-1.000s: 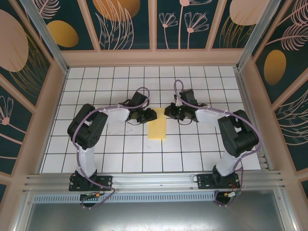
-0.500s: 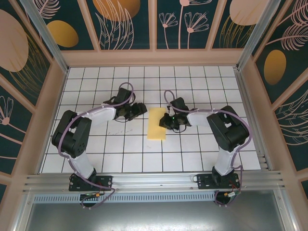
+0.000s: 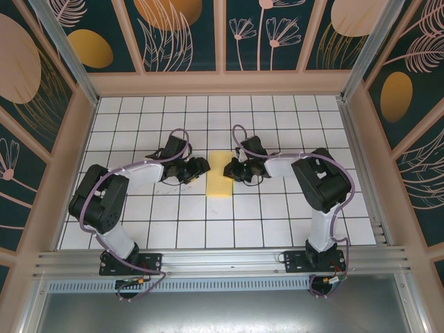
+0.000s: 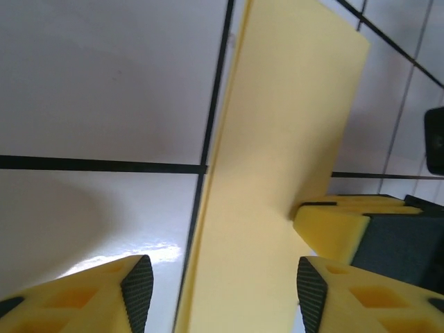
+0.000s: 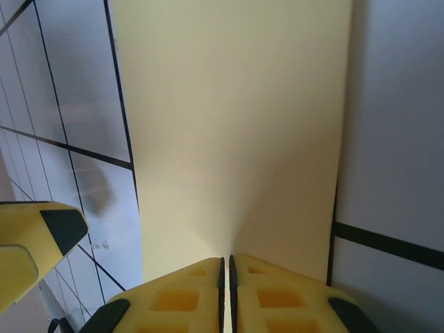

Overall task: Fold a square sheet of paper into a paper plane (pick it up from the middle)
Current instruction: Move the square sheet of paper to the center of the table, then first fold in half a square sheet of paper at the center of the table.

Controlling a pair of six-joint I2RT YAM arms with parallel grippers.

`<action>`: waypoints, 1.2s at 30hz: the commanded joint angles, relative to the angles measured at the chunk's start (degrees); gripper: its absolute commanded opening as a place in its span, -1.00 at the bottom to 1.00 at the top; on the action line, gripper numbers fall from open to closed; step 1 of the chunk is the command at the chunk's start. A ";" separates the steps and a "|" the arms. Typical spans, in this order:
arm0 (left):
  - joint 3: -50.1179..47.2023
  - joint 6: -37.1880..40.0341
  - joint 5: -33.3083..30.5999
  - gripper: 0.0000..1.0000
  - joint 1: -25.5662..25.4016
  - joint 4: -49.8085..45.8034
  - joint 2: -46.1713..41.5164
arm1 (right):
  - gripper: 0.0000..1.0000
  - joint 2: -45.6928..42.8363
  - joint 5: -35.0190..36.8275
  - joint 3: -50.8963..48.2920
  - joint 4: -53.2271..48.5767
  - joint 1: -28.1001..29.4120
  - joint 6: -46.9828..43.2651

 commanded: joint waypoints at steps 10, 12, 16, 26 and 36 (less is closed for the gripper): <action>2.87 -1.54 6.15 -0.72 -5.10 7.00 0.83 | -0.99 -0.82 -2.81 3.18 -0.16 -5.81 -2.22; 4.32 -2.01 6.05 -0.81 -6.40 7.58 3.57 | -1.00 0.46 -2.99 4.35 -0.52 -6.12 -2.88; 7.75 -2.06 6.00 -0.91 -8.35 7.63 7.89 | -1.00 3.15 -4.44 7.12 -1.73 -6.34 -4.28; 9.31 -1.45 4.36 -1.00 -9.20 3.44 14.25 | -1.00 7.50 -5.60 11.01 -3.79 -6.33 -6.20; 6.61 -1.98 3.53 -1.00 -9.22 1.72 14.96 | -1.00 10.78 -3.23 13.80 -6.07 -8.00 -6.89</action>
